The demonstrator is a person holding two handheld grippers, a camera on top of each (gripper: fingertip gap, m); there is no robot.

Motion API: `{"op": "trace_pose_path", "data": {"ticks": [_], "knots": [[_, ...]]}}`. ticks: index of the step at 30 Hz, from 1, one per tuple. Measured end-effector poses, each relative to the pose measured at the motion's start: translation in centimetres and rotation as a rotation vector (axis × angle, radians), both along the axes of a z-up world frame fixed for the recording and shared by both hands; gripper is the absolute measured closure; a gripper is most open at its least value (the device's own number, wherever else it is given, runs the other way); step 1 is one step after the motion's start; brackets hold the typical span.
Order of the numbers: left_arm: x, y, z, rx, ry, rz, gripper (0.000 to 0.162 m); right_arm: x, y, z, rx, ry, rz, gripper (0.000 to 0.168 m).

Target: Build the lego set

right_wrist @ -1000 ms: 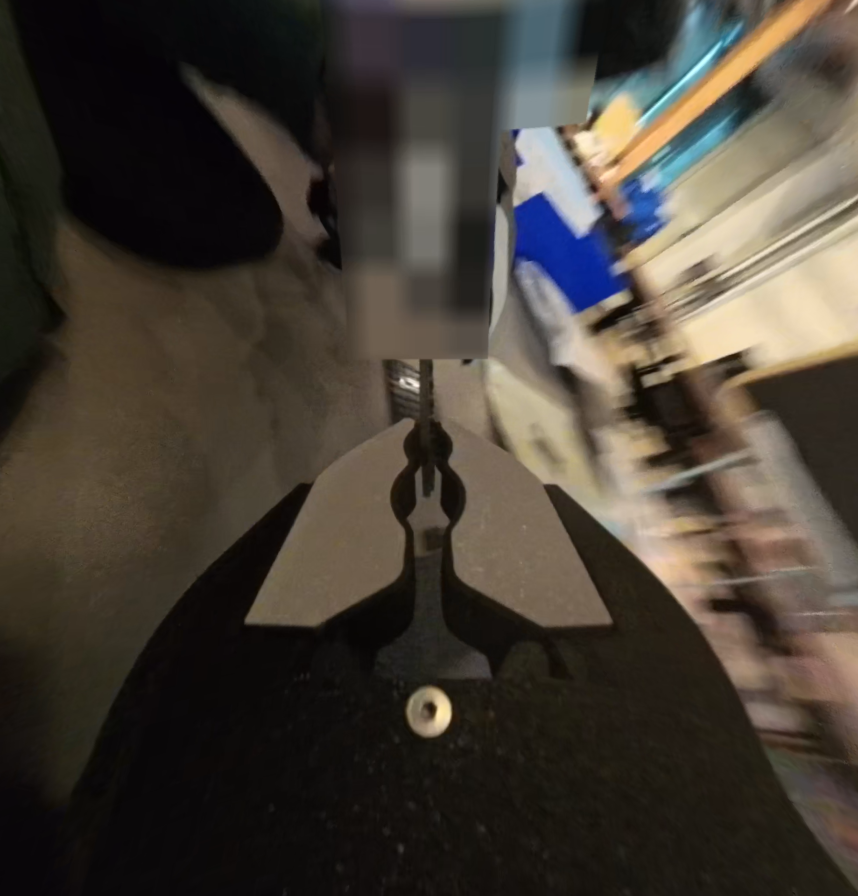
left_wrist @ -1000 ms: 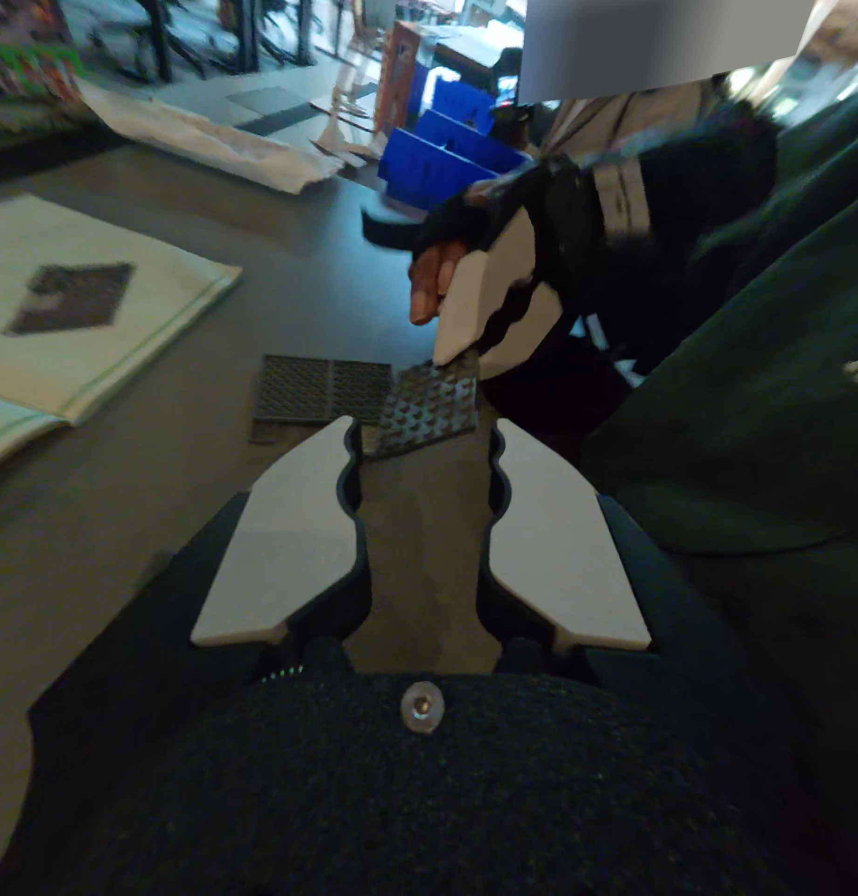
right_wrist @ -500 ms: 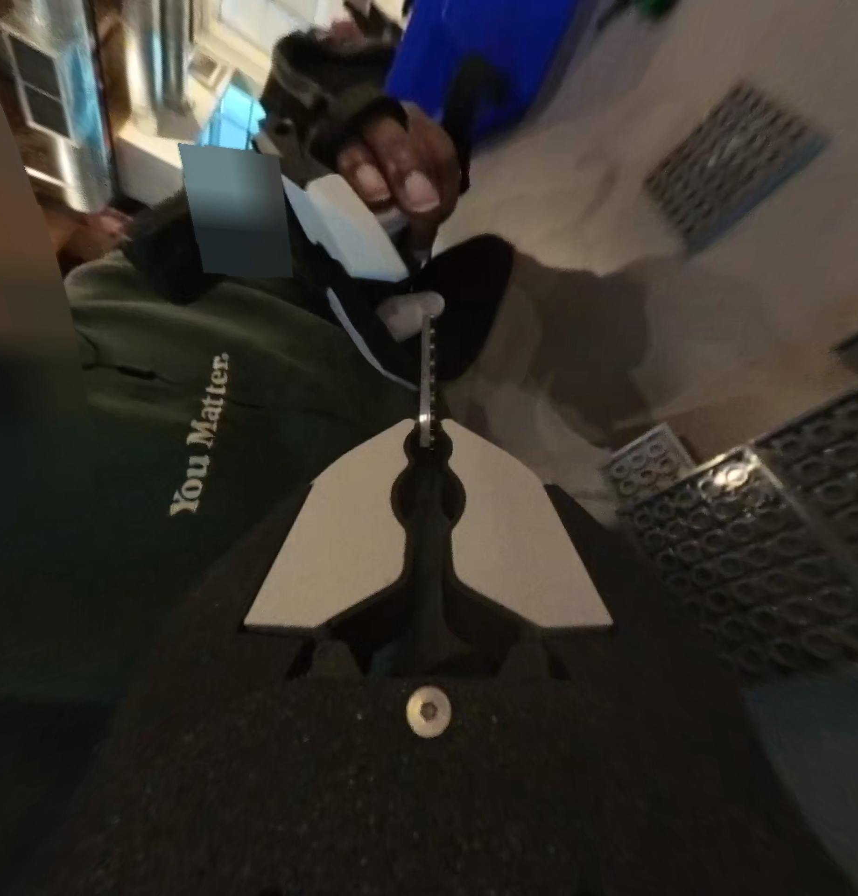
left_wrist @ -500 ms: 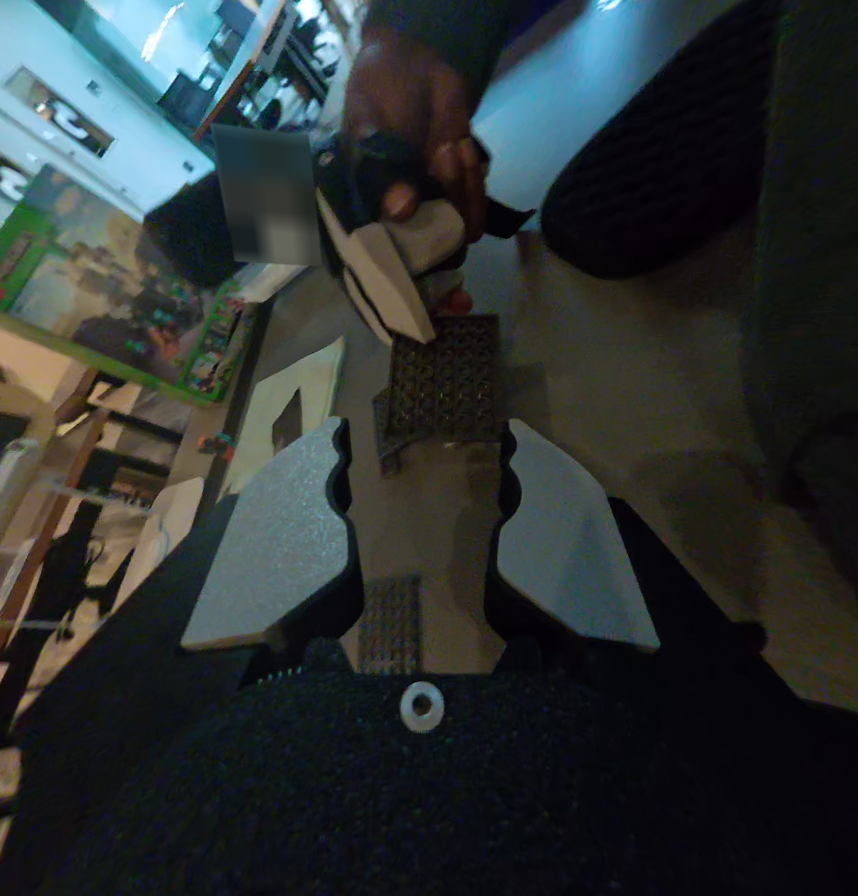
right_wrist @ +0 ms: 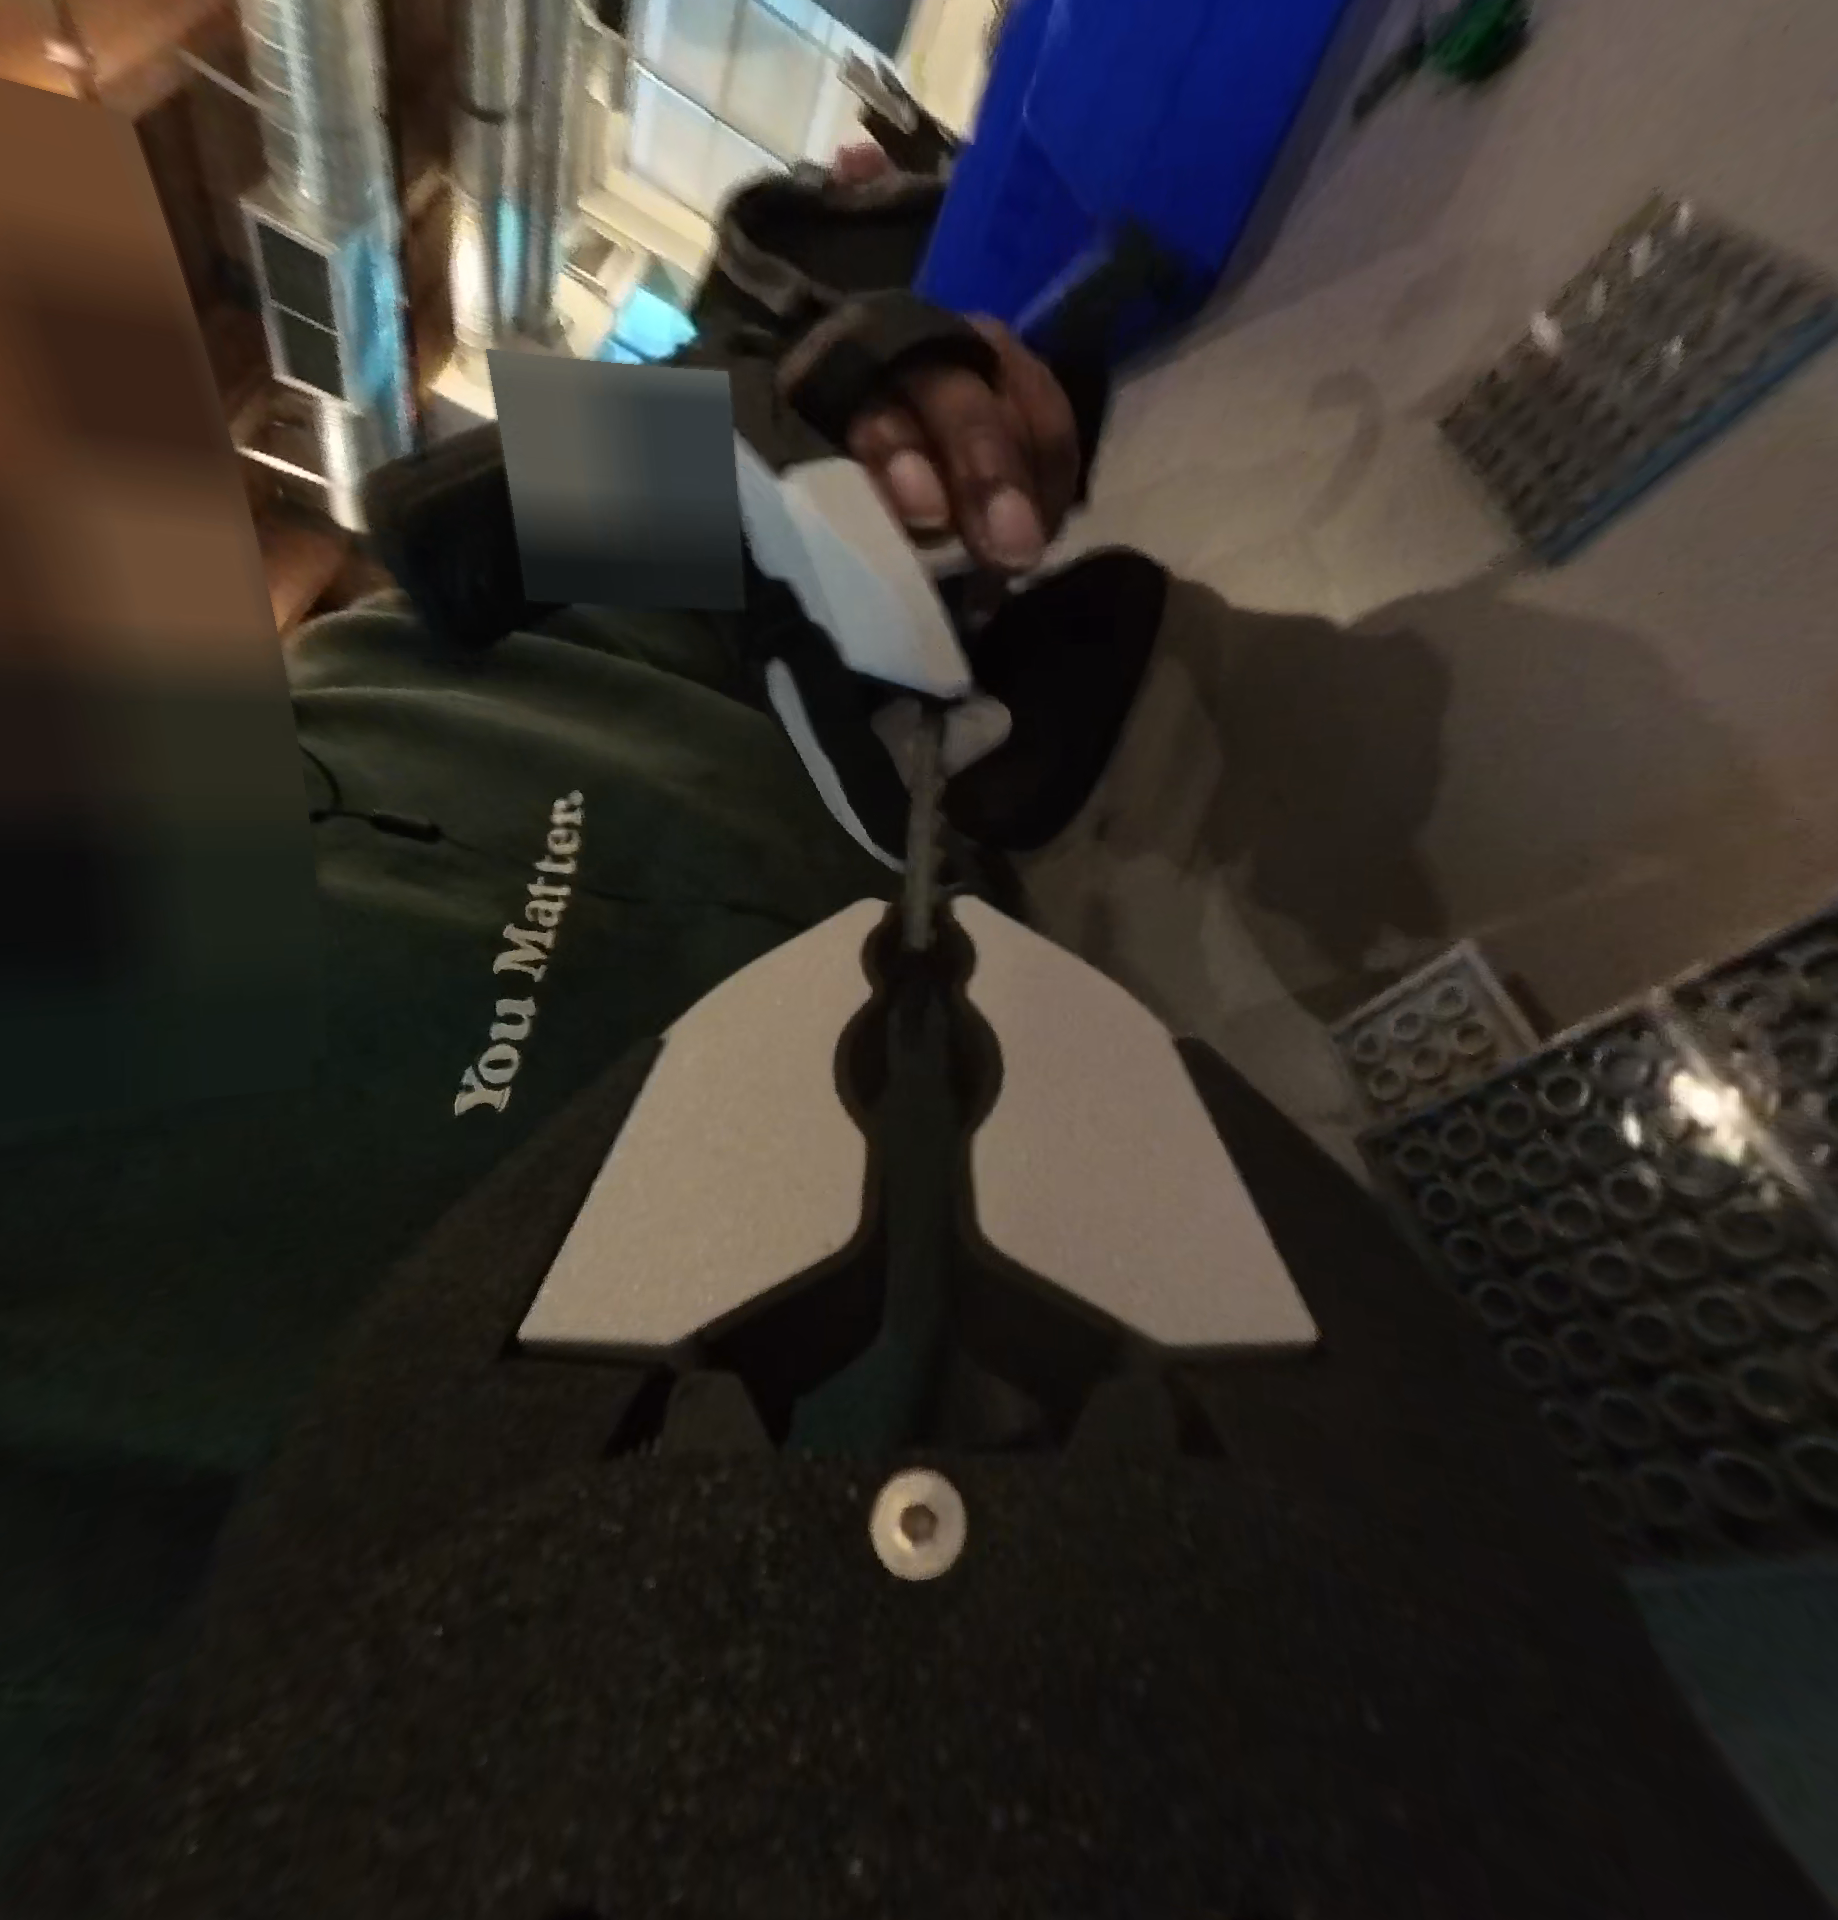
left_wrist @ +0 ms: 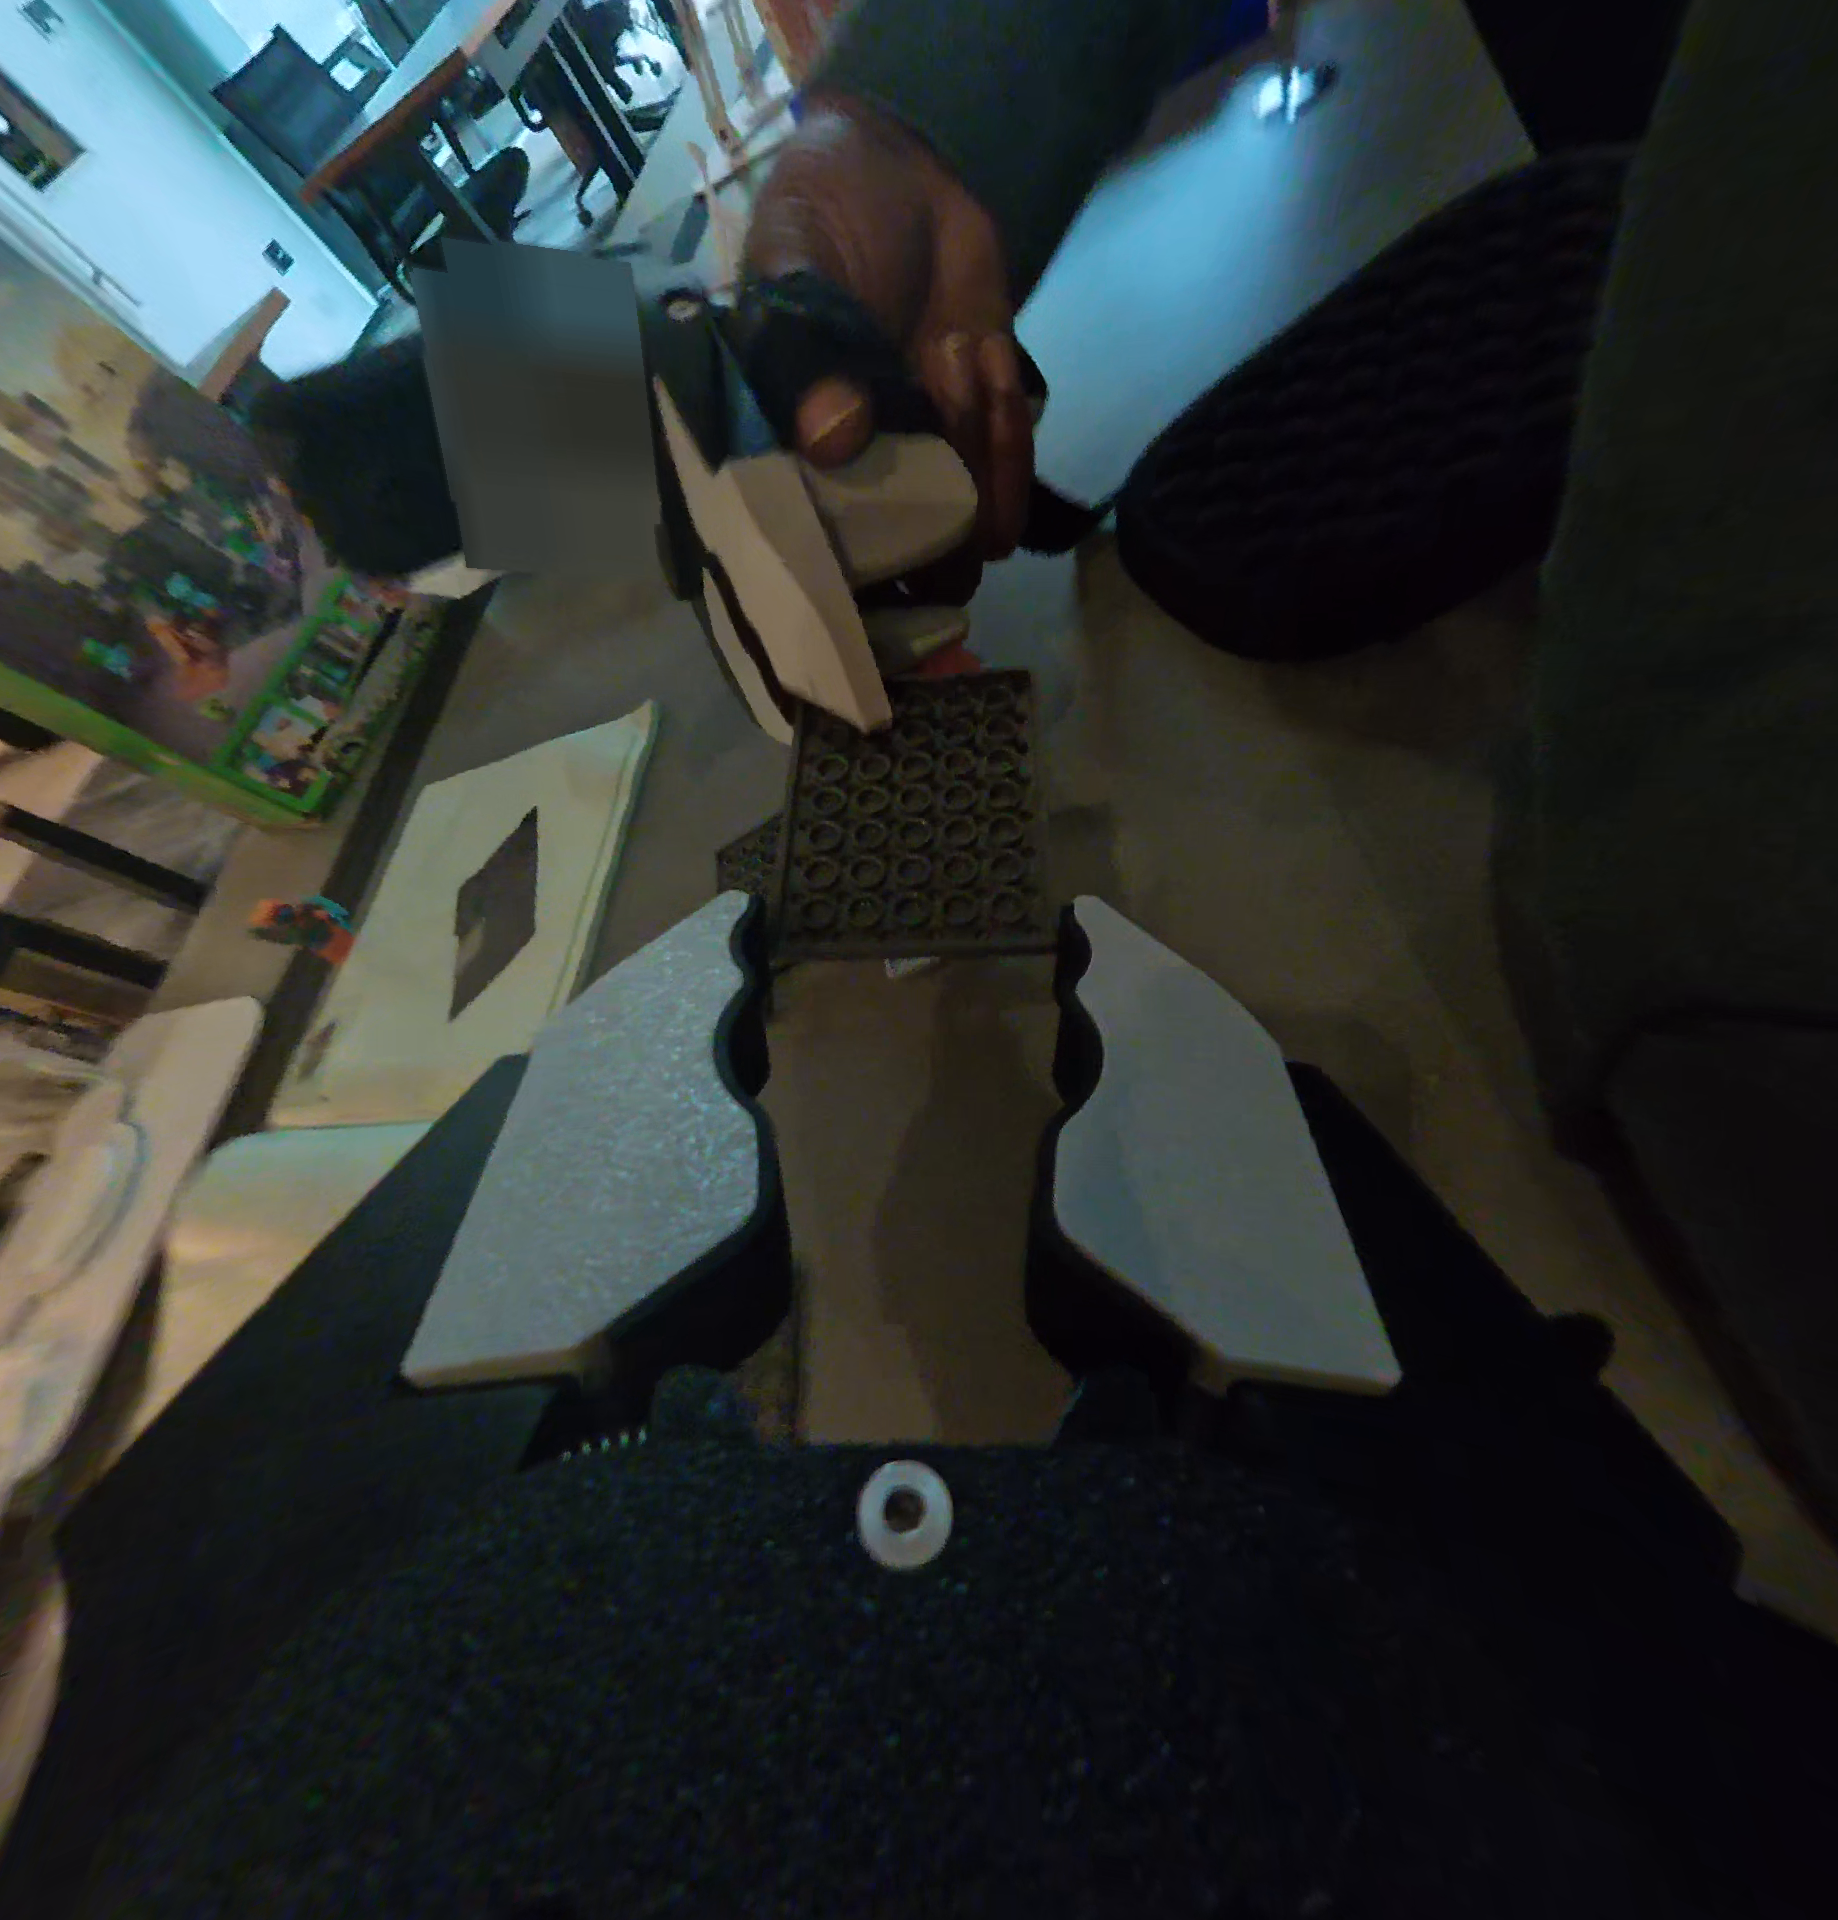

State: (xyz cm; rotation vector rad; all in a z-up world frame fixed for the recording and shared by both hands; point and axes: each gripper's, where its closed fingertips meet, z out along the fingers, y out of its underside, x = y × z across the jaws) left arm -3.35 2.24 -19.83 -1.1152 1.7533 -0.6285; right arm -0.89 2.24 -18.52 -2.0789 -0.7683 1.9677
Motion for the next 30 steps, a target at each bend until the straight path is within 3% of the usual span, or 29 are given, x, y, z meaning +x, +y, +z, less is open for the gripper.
{"op": "trace_pose_path", "data": {"ticks": [3,8,11,17,30], "knots": [[-0.2,1.3,-0.1,-0.122,-0.029,0.053,0.110,1.5,1.7,-0.1,0.193,-0.039,-0.082,0.125],[-0.7,3.4,-2.9,-0.393,0.064,0.199,0.109,6.1,4.1,-2.5,0.722,-0.335,-0.195,0.121],[0.0,3.4,-4.3,-0.533,0.102,0.226,0.109,7.8,3.8,-5.2,0.917,-0.535,-0.147,0.105],[1.6,3.8,-5.9,-0.591,0.148,0.250,0.109,8.4,3.4,-8.3,0.947,-0.607,-0.094,0.091],[2.1,3.3,-6.7,-0.525,0.158,0.237,0.109,8.3,5.6,-8.7,0.953,-0.552,-0.080,0.089]]}}
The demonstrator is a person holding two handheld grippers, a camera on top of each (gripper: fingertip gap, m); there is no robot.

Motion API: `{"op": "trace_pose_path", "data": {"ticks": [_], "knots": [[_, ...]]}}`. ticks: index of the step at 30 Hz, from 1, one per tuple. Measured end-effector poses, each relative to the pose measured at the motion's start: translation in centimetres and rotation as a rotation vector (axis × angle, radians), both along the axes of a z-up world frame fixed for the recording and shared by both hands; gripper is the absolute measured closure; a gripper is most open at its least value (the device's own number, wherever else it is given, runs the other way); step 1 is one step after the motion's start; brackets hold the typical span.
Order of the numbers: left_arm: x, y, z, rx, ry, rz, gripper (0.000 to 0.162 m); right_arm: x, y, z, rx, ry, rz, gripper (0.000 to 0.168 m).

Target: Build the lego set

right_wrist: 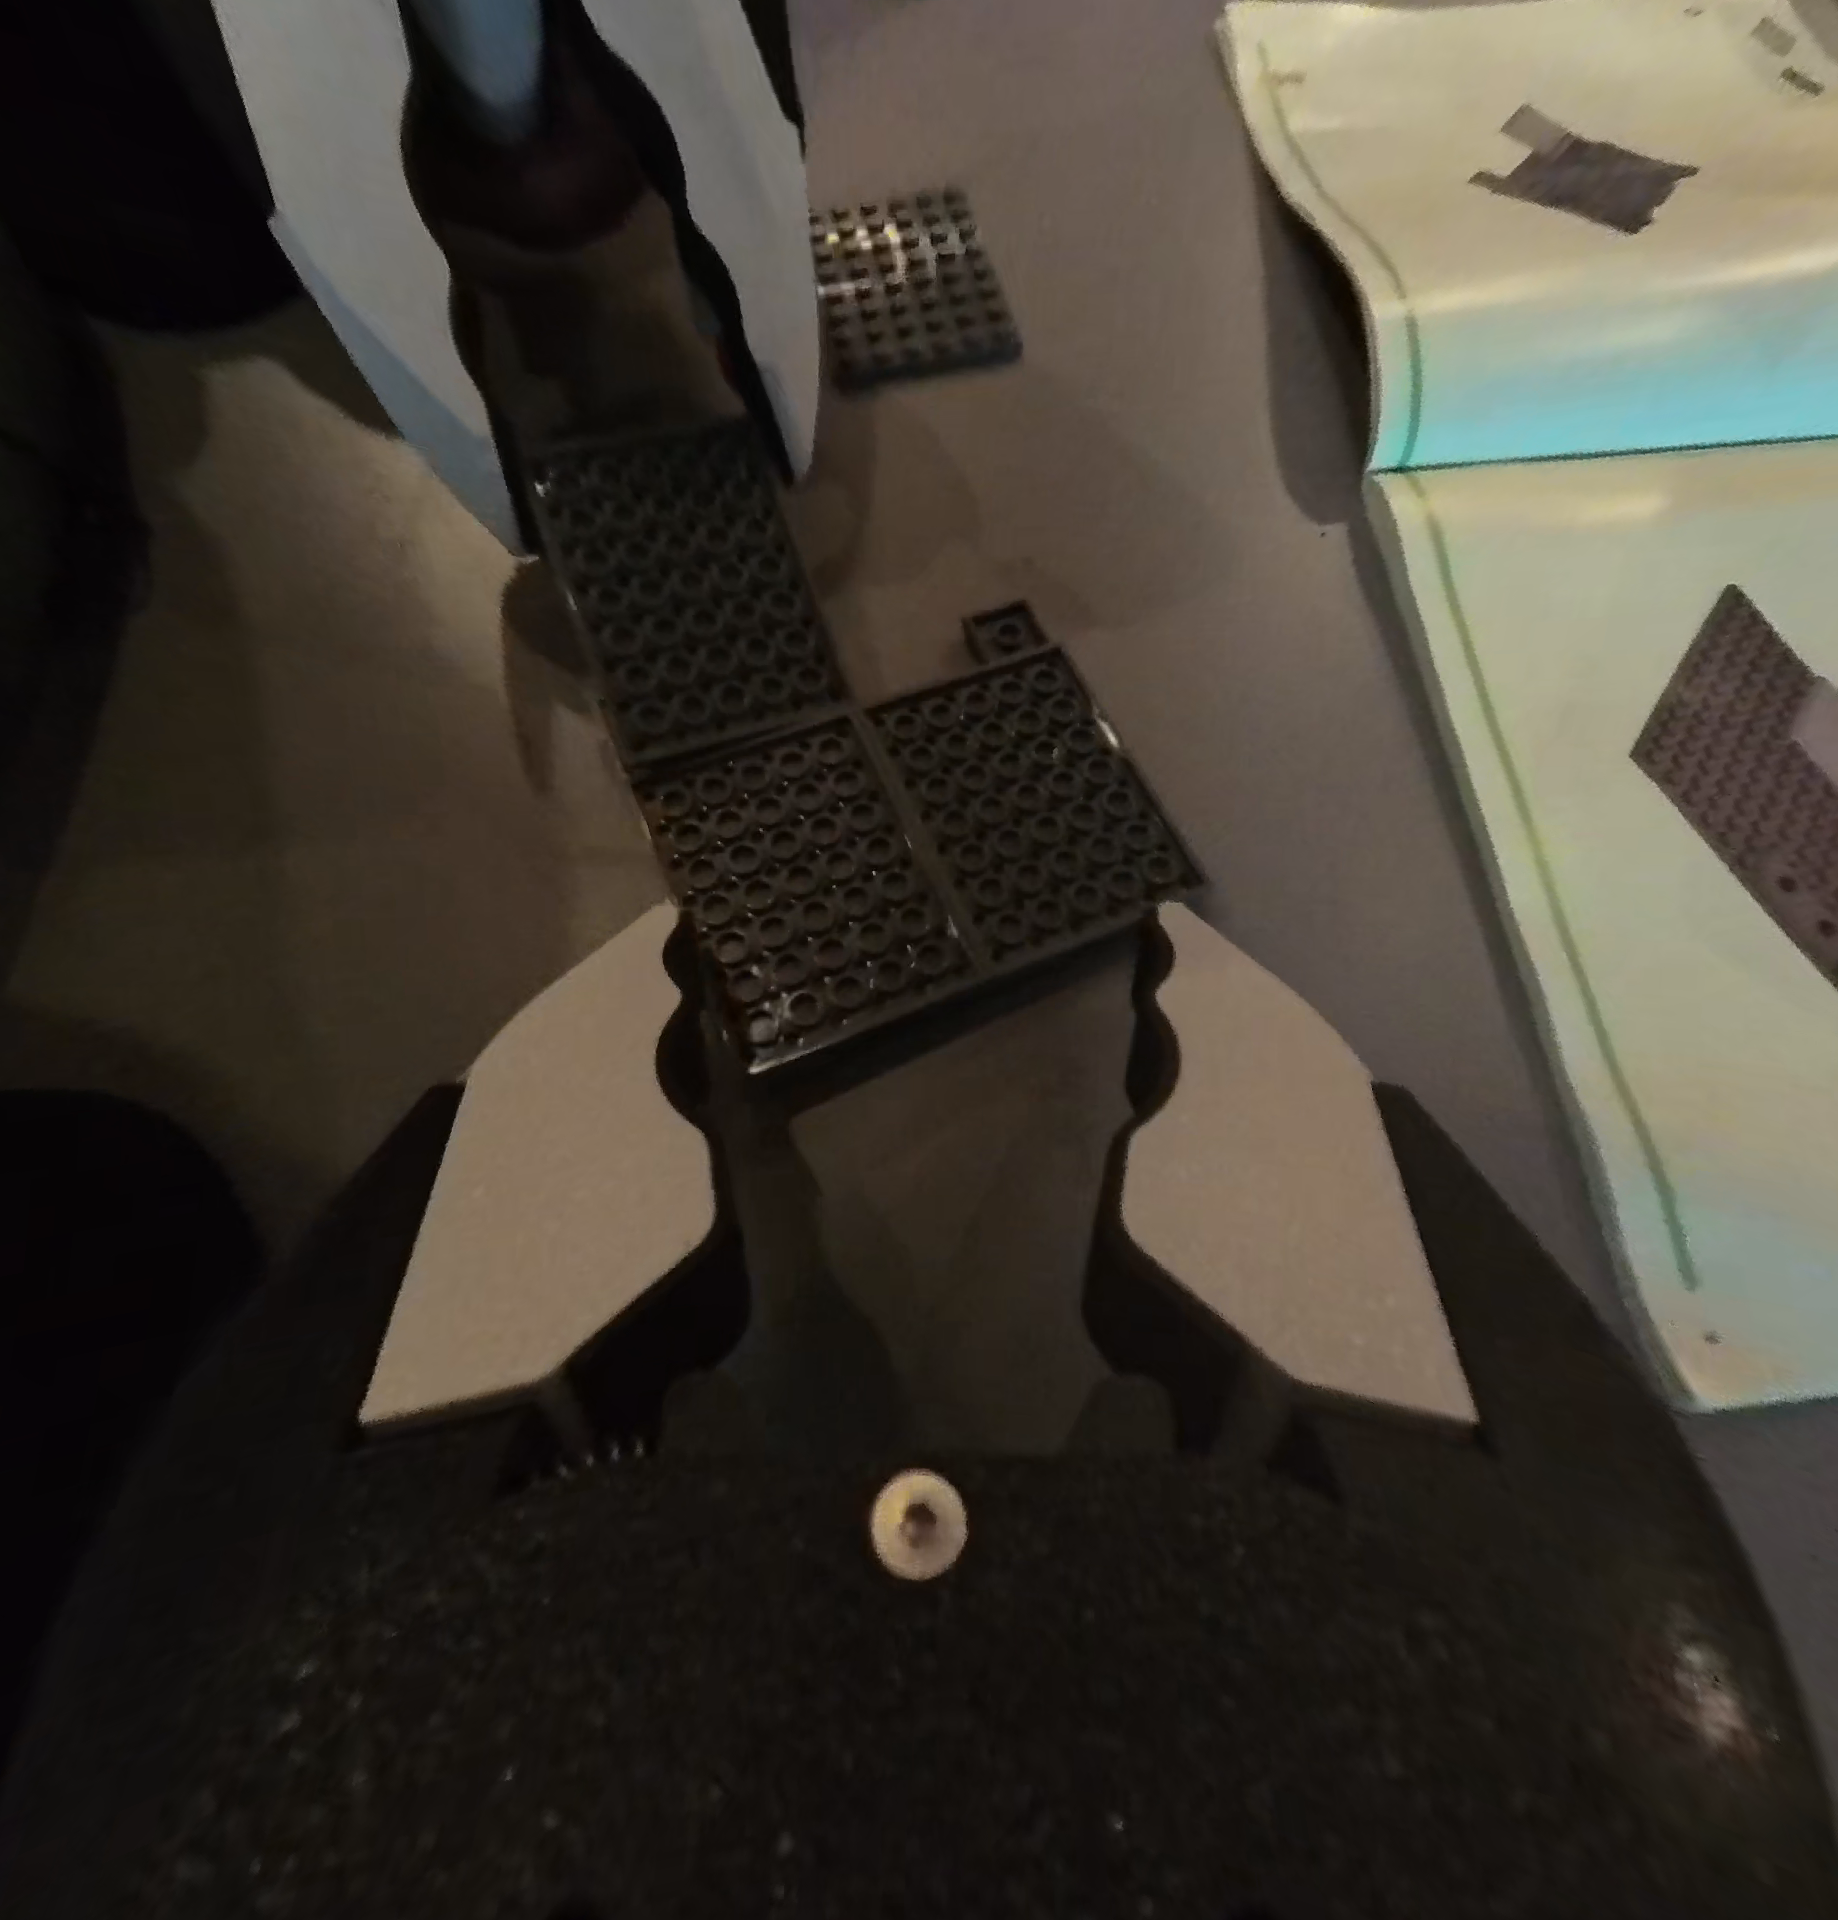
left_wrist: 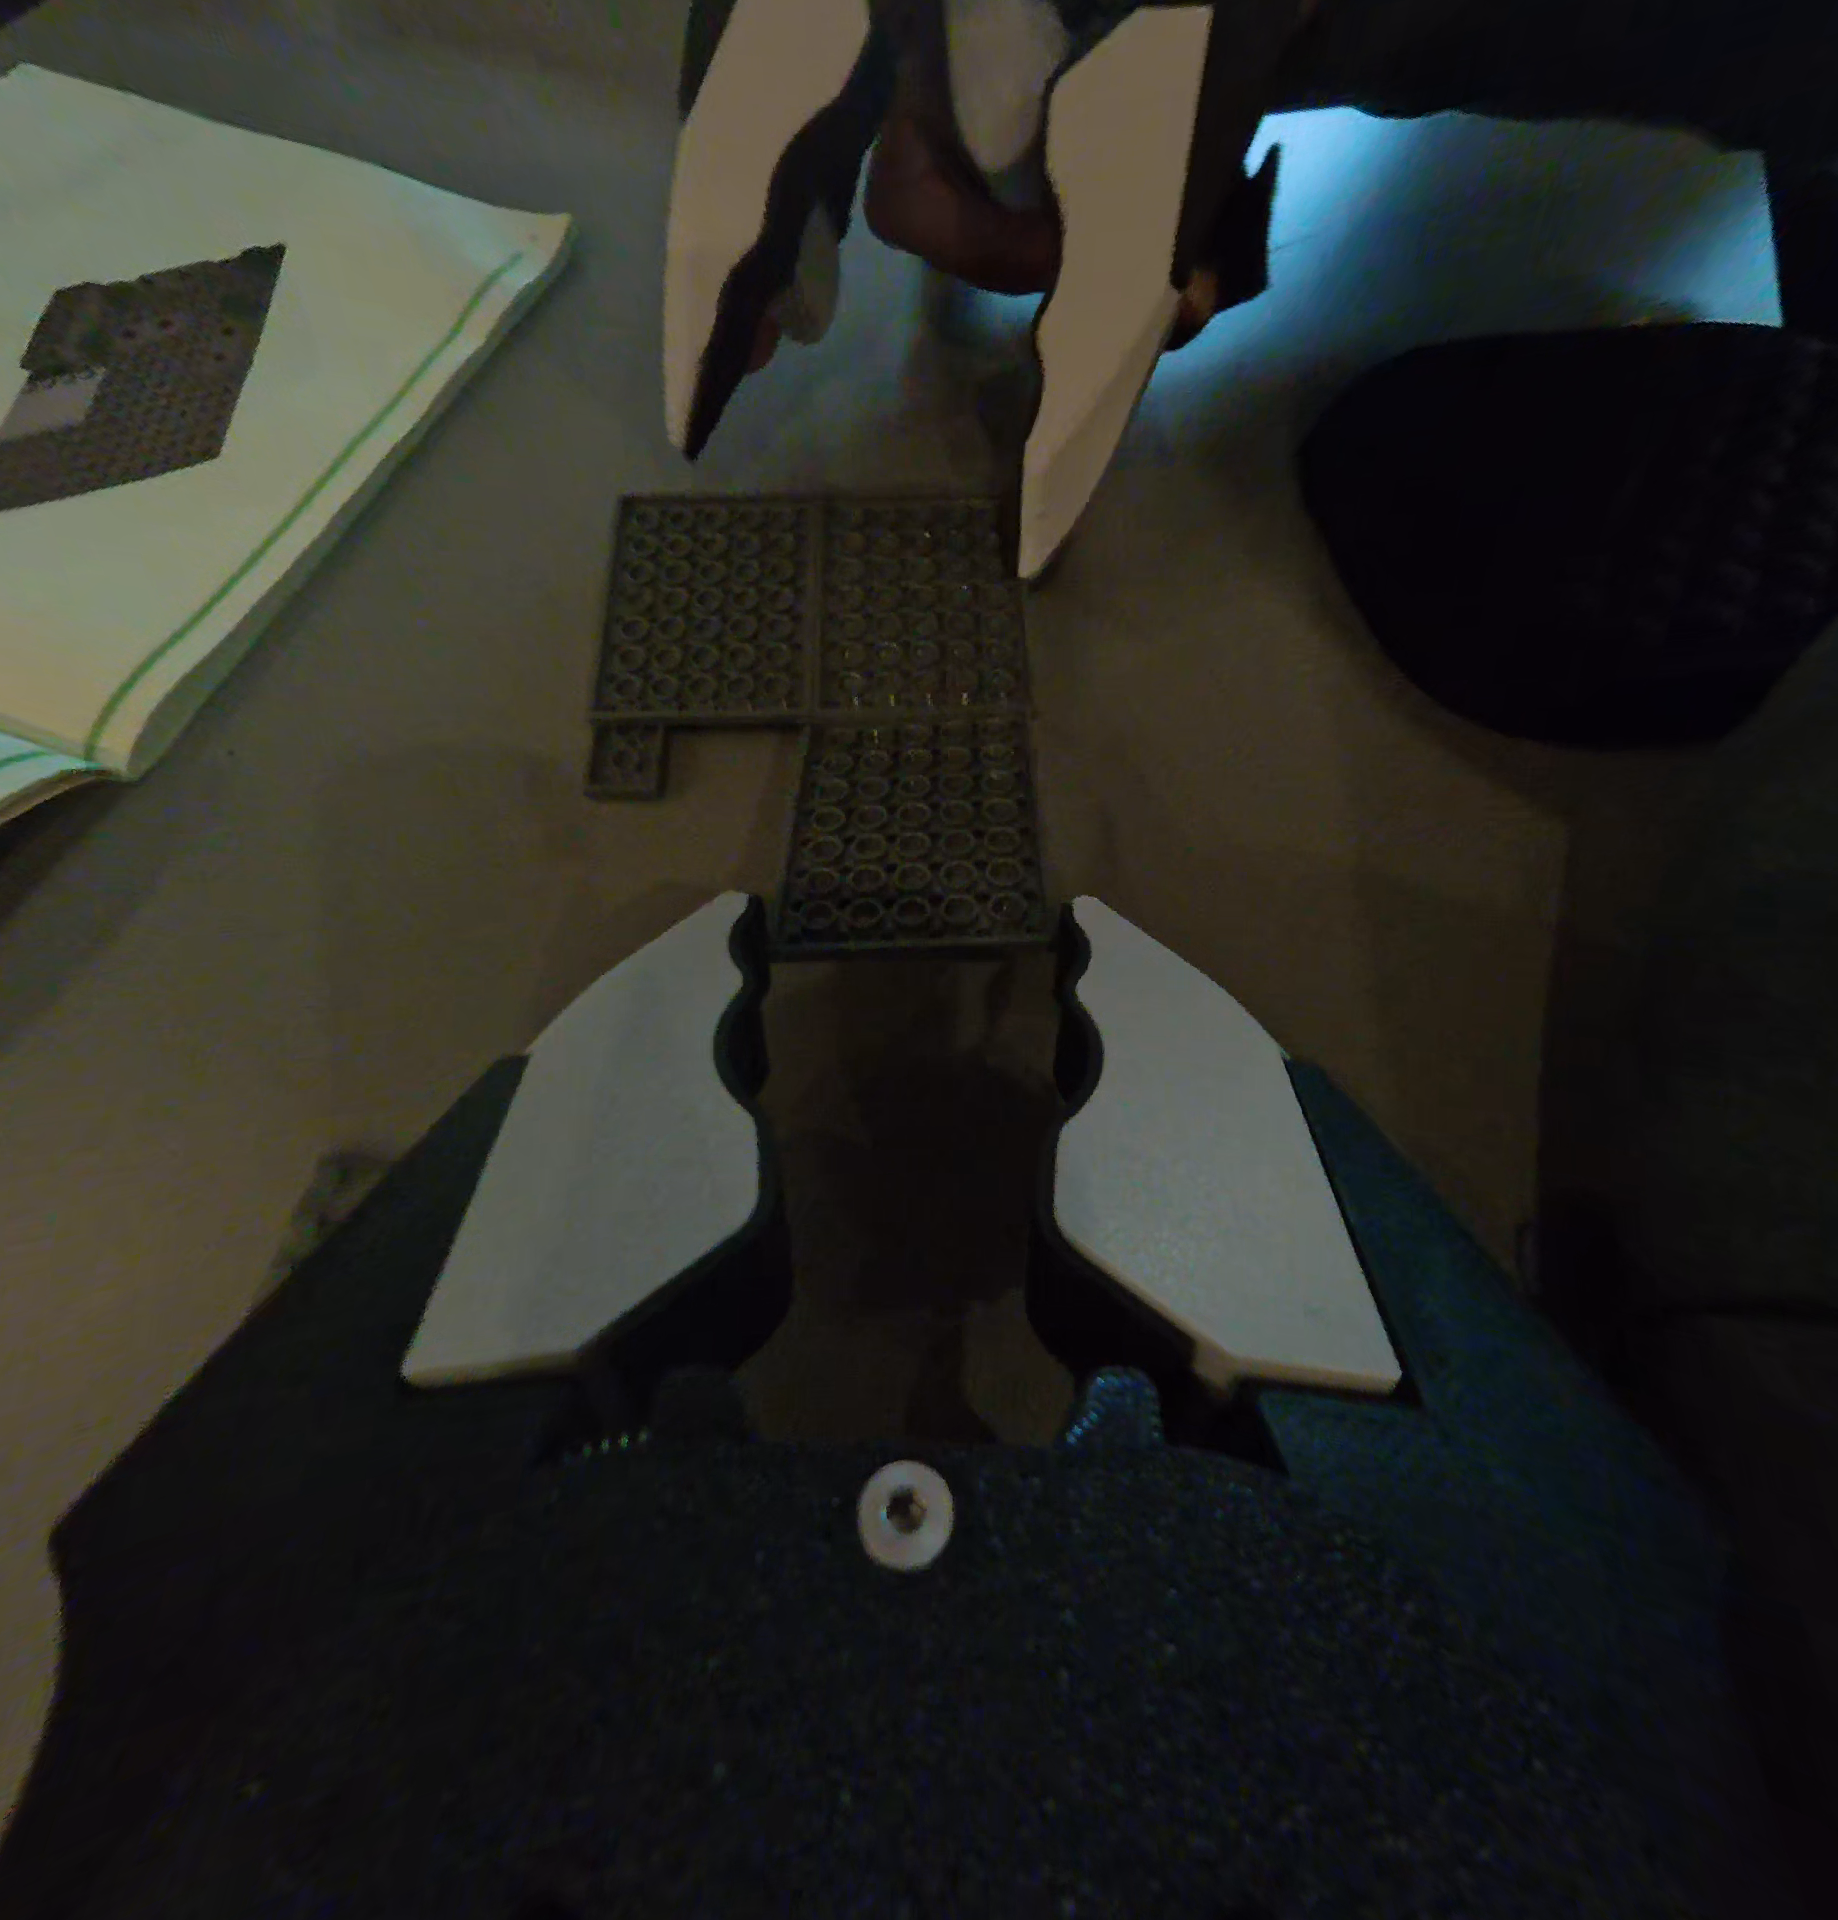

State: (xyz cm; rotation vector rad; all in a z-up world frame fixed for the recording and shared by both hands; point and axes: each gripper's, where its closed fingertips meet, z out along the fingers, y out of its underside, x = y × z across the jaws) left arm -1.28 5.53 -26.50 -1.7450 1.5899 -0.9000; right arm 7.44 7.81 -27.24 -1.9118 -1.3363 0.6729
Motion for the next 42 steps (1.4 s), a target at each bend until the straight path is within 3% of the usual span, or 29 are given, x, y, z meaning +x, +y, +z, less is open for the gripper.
{"op": "trace_pose_path", "data": {"ticks": [11,20,27,42], "knots": [[0.1,-0.2,-0.9,0.049,0.036,-0.004,0.109,-1.6,-1.1,2.0,0.050,-0.012,0.113,0.092],[0.1,-0.3,-1.2,0.055,0.054,-0.004,0.109,-4.1,-3.1,1.6,0.472,-0.199,0.085,0.109],[0.3,-0.6,-1.5,0.044,0.066,-0.010,0.109,-3.2,-3.7,0.2,0.712,-0.400,0.083,0.125],[0.4,-0.7,-1.8,0.054,0.096,0.009,0.109,-4.6,-3.3,-0.5,0.909,-0.545,0.185,0.144]]}}
